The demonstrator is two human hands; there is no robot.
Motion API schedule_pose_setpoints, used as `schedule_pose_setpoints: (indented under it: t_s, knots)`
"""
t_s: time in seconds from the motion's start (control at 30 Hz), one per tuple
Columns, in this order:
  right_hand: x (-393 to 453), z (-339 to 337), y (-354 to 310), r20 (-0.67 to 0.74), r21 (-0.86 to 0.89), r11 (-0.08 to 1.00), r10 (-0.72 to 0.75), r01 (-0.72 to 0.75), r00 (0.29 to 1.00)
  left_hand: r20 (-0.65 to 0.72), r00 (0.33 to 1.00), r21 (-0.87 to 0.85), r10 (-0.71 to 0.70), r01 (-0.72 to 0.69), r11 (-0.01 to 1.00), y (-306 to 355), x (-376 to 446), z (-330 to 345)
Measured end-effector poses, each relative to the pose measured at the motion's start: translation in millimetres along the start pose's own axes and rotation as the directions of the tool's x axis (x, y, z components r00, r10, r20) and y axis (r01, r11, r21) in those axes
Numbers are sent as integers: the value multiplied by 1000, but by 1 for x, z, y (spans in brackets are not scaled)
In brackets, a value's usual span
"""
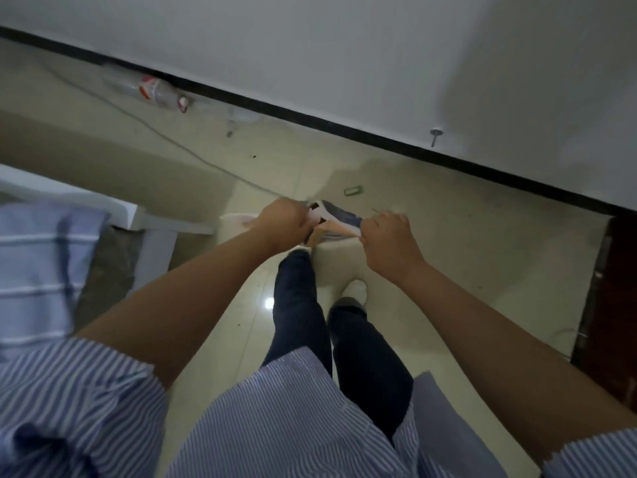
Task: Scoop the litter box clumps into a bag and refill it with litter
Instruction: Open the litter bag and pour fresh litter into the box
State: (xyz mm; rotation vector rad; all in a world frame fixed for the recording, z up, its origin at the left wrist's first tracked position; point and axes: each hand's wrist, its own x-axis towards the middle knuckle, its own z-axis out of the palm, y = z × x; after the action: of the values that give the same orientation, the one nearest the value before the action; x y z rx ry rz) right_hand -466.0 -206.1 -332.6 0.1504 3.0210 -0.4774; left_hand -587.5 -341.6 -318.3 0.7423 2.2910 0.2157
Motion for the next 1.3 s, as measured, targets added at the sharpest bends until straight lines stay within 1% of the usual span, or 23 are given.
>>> schedule_pose_setpoints:
  t_s: [0.1,0.13,0.17,0.2,0.23,0.27,0.3,0.33,0.4,0.43,0.53,0.63,0.67,0.7,0.73,0.77,0.87,1.0,1.07,1.1,1.17,1.23,1.3]
  knots:
    - [67,15,18,55,32,999,39,-41,998,59,998,-70,-2,6,998,-18,62,-28]
    - [87,23,25,68,32,998,50,-53,996,53,996,-70,78,-74,995,-24,82,-33]
    - [107,32,32,76,14,997,72,-74,994,60,979,-20,197,-196,980,-30,101,-35]
    - [124,42,38,92,-5,995,97,-97,991,92,966,37,243,-247,968,-35,118,-41]
    - [140,54,43,104,-15,995,100,-99,990,125,959,171,254,-273,947,-44,136,-45]
    - [155,66,49,107,-13,995,102,-101,989,189,954,290,234,-282,915,-56,161,-43]
    - [168,79,56,87,-15,995,102,-101,991,216,956,344,198,-264,901,-62,185,-39]
    - [180,91,62,67,-8,995,103,-103,992,251,957,343,146,-229,911,-67,202,-38]
    - [208,110,76,24,17,992,125,-125,992,233,968,272,92,-156,950,-80,240,-41]
    - [219,121,84,22,43,990,132,-133,991,229,972,282,61,-126,951,-85,255,-40]
    - [247,139,99,95,28,988,145,-149,985,202,974,200,107,-147,969,-96,290,-28]
    - [259,156,109,185,-44,972,233,-229,955,230,969,262,87,-148,954,-111,318,0]
    - [259,164,112,235,-55,960,280,-275,931,252,966,277,57,-129,952,-114,323,10]
    - [257,171,116,324,-60,937,343,-343,882,278,960,301,16,-103,948,-119,326,21]
    - [254,176,119,398,-68,914,393,-401,829,274,962,305,-16,-71,950,-122,328,31]
    - [251,183,122,428,-61,899,417,-435,802,260,965,315,-43,-43,948,-125,328,39]
    - [238,194,125,453,-63,888,433,-456,780,165,986,276,-1,-45,960,-127,327,60]
    - [219,191,120,527,-33,872,431,-489,733,119,988,275,-98,62,959,-116,319,65]
    - [213,185,117,525,-20,861,442,-508,728,103,985,295,-136,100,950,-110,311,61]
    - [210,182,116,505,-4,860,442,-510,741,102,984,289,-144,109,951,-105,306,58]
    - [204,174,113,380,76,879,410,-470,829,76,989,291,-130,103,951,-94,299,50]
    - [199,168,115,326,136,868,415,-477,849,81,993,325,-90,59,944,-80,293,40]
    - [196,153,118,338,158,855,423,-494,841,111,994,397,-19,-27,918,-65,287,32]
